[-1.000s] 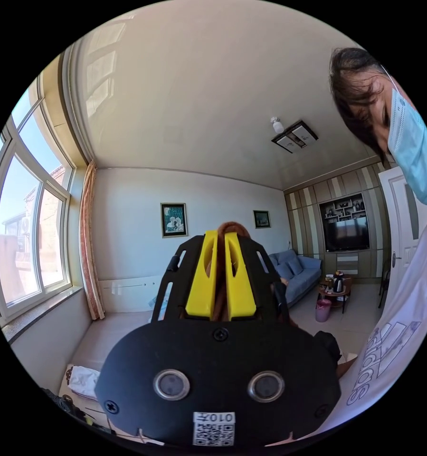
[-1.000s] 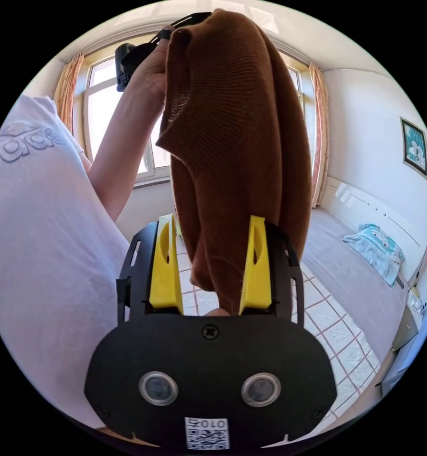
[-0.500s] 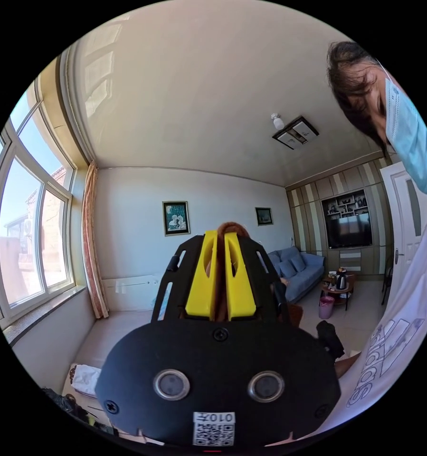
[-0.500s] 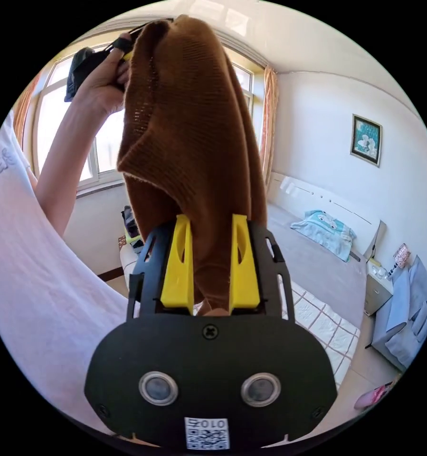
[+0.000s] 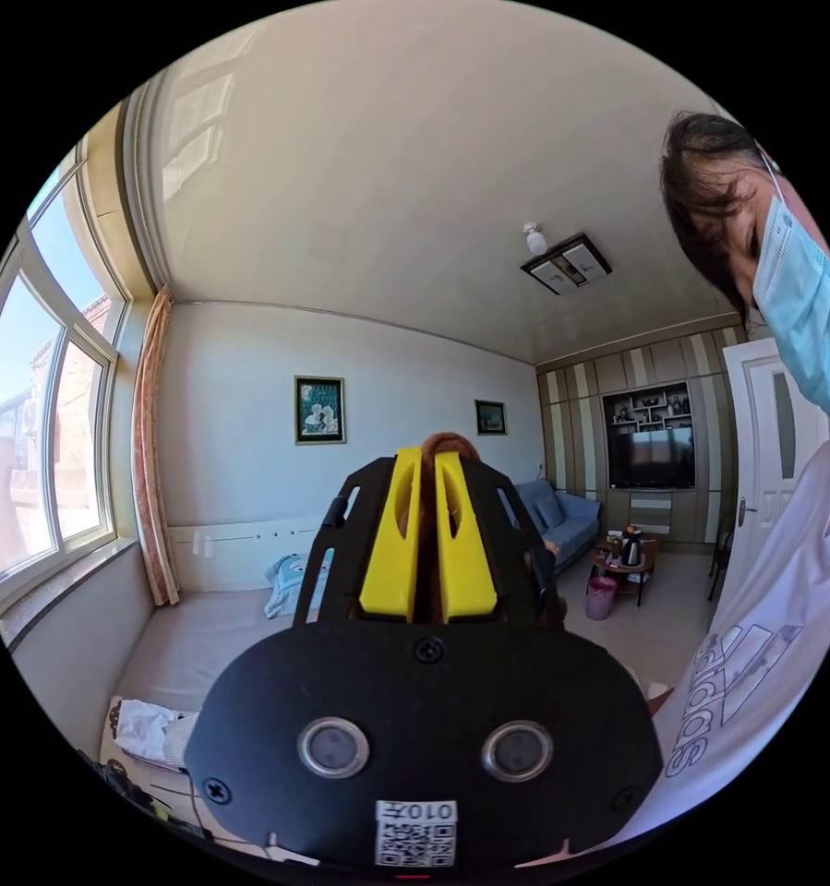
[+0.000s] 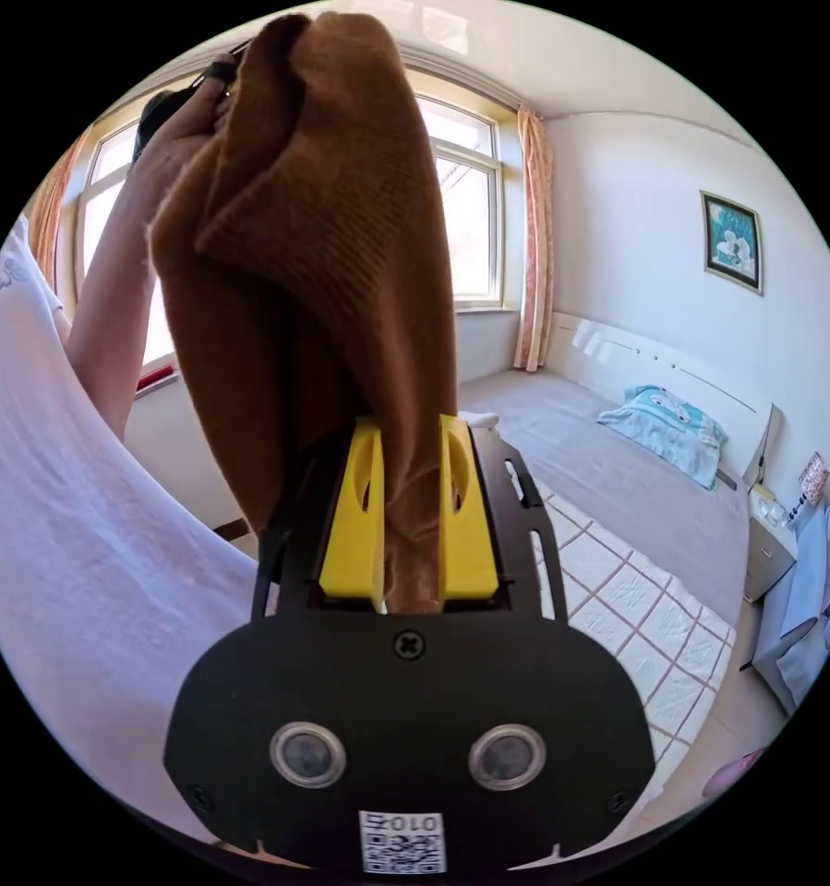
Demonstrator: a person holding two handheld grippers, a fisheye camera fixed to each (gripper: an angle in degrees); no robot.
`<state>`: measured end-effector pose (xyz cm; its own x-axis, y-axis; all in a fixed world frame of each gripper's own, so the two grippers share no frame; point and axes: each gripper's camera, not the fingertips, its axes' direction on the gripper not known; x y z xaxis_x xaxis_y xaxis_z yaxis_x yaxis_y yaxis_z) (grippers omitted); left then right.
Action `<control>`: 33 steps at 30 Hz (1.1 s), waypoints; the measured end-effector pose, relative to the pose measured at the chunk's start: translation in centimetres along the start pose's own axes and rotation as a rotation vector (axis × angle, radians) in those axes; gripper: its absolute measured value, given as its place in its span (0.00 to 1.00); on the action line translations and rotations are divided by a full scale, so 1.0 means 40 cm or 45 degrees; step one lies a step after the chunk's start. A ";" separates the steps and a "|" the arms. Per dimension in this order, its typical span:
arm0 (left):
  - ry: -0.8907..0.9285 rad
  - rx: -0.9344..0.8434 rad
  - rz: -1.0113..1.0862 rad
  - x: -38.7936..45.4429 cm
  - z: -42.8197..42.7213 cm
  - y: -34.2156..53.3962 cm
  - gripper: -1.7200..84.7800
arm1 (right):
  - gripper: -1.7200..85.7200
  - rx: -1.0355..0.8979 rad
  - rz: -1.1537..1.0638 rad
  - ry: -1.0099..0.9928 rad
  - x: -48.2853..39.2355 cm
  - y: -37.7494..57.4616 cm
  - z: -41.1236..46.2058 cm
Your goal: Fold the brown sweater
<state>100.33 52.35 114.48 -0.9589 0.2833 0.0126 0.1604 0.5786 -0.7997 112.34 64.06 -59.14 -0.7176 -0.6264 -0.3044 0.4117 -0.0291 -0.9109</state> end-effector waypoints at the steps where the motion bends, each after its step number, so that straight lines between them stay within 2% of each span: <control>1: -0.003 0.012 -0.008 -0.006 0.000 -0.001 0.02 | 0.11 -0.023 0.004 0.002 -0.003 0.005 0.009; 4: -0.026 0.028 -0.015 -0.021 0.004 -0.001 0.02 | 0.08 -0.032 0.042 0.009 -0.004 0.008 0.003; 7: -0.078 0.010 -0.013 -0.051 0.014 0.004 0.02 | 0.06 0.112 0.100 0.070 0.021 -0.011 -0.085; 10: -0.150 -0.022 -0.038 -0.124 0.011 0.016 0.02 | 0.04 0.113 0.092 0.180 0.079 -0.027 -0.184; 12: -0.197 -0.085 -0.039 -0.186 0.012 0.025 0.02 | 0.04 0.097 0.147 0.357 0.161 -0.045 -0.304; 13: -0.189 -0.158 -0.059 -0.237 0.019 0.033 0.02 | 0.04 0.117 0.160 0.355 0.183 -0.051 -0.342; 15: -0.091 -0.284 -0.093 -0.312 0.041 0.051 0.02 | 0.04 0.221 0.162 0.278 0.236 -0.093 -0.491; 17: 0.045 -0.422 -0.142 -0.378 0.080 0.086 0.02 | 0.03 0.212 0.121 0.275 0.239 -0.137 -0.562; 22: 0.176 -0.517 -0.243 -0.421 0.146 0.173 0.02 | 0.03 0.162 0.063 0.292 0.197 -0.193 -0.636; 25: 0.277 -0.585 -0.356 -0.444 0.176 0.249 0.02 | 0.03 0.045 0.099 0.280 0.180 -0.176 -0.618; 30: 0.403 -0.768 -0.593 -0.462 0.196 0.401 0.02 | 0.03 -0.371 0.275 0.096 0.182 -0.084 -0.509; 33: 0.414 -0.872 -0.688 -0.441 0.208 0.451 0.02 | 0.03 -0.468 0.320 0.088 0.161 -0.084 -0.502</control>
<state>118.19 51.44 94.85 -0.8476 -0.0153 0.5304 -0.0862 0.9903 -0.1091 95.06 75.75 -63.66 -0.6621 -0.5247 -0.5351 0.3602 0.4033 -0.8412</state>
